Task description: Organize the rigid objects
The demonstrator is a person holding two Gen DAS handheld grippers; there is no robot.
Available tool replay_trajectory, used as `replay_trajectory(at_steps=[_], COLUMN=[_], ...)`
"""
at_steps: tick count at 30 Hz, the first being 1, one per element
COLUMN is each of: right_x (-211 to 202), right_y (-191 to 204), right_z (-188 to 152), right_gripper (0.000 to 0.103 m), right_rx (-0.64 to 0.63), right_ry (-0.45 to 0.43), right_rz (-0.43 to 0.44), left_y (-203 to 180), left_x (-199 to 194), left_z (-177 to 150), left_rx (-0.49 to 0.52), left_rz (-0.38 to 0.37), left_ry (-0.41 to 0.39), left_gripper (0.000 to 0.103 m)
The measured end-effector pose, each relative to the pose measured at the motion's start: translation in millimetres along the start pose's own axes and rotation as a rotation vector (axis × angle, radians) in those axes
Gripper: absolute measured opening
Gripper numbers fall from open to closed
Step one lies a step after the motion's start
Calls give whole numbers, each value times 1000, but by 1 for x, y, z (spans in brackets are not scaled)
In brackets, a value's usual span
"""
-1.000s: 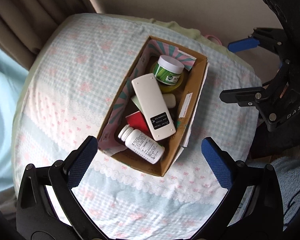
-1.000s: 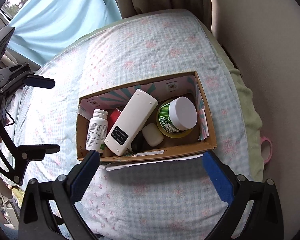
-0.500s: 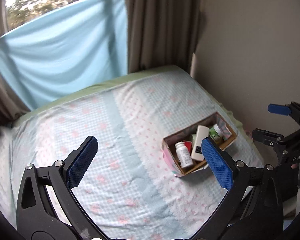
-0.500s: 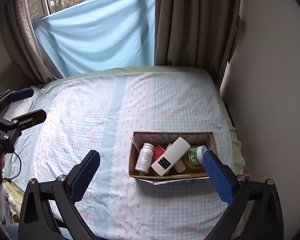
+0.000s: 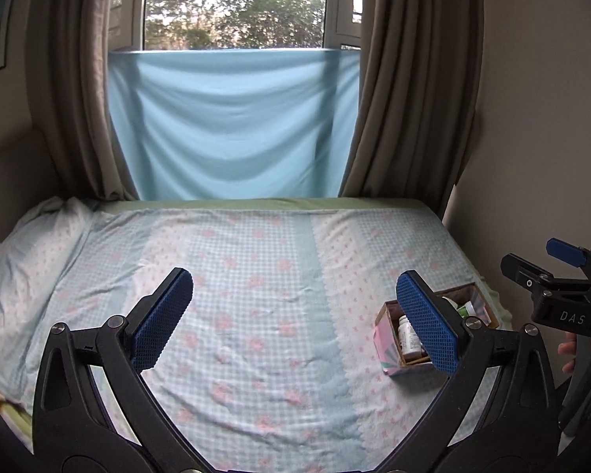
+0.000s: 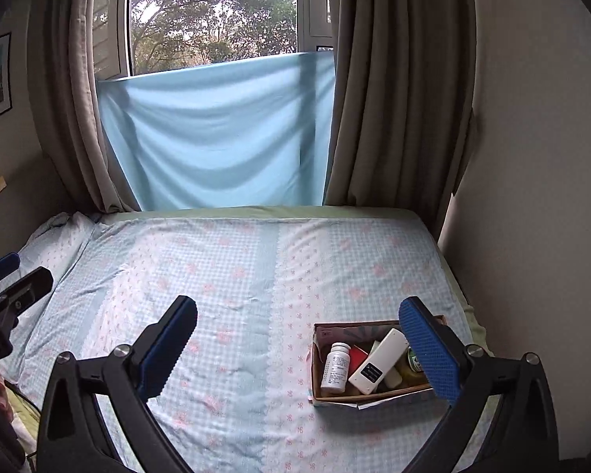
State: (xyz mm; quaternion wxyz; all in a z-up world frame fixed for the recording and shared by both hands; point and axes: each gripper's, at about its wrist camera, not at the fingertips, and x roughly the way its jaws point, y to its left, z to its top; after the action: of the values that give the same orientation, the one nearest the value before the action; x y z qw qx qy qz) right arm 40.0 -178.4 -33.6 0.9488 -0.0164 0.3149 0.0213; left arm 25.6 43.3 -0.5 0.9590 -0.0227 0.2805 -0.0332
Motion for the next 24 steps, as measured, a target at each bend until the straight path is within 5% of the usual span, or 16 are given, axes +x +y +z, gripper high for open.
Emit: replay_trajectory(at_steps=[24], right_x=[-9], right_y=[3], right_z=[-1], right_gripper=[102], right_rx=[-1], right_ry=[-34], right_rz=[-29], left_y=[-5], left_x=[-2], left_z=[-13], left_rx=[34], left_rz=[37], left_ry=[-8], left_gripper=[103])
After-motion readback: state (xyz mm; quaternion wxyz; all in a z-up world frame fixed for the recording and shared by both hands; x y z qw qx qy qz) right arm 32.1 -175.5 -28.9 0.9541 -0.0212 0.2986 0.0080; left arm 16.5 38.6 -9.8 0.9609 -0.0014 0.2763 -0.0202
